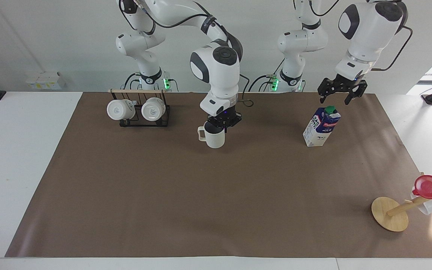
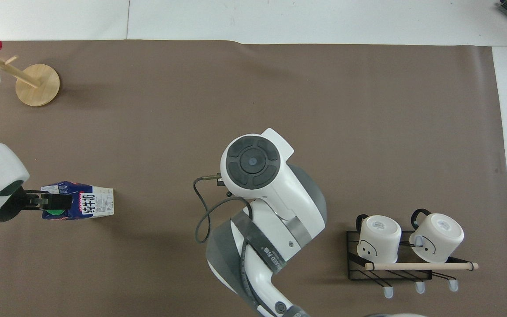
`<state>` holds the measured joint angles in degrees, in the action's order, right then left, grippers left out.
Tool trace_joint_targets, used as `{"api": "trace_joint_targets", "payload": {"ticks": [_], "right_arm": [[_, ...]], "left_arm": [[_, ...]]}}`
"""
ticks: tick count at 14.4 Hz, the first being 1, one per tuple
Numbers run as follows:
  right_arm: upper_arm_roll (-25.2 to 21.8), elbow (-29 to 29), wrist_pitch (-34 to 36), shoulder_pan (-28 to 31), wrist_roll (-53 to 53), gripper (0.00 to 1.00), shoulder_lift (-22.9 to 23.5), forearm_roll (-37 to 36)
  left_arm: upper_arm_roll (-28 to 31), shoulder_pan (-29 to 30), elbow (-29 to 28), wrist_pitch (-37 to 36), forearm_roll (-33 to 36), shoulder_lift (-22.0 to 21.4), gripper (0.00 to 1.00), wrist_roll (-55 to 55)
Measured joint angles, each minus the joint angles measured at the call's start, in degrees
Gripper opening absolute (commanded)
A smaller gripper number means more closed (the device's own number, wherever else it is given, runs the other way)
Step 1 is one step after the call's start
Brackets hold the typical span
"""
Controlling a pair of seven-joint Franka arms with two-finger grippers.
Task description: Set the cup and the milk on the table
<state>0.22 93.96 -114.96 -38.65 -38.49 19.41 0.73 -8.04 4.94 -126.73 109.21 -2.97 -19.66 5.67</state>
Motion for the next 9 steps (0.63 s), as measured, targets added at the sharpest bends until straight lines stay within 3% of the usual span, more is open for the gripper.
{"api": "trace_joint_targets", "payload": {"ticks": [4,9], "right_arm": [[-0.01,-5.43,-0.01,-4.17,-5.45,0.00,5.67,0.00],[-0.02,-7.34,-0.31,-5.95,-7.93,0.00,8.22,0.00]], "left_arm": [[0.05,0.00,-6.85,6.23,0.00,-2.10,1.00,0.89],[0.07,0.01,-10.49,11.62,0.00,-2.50,1.00,1.20]]}}
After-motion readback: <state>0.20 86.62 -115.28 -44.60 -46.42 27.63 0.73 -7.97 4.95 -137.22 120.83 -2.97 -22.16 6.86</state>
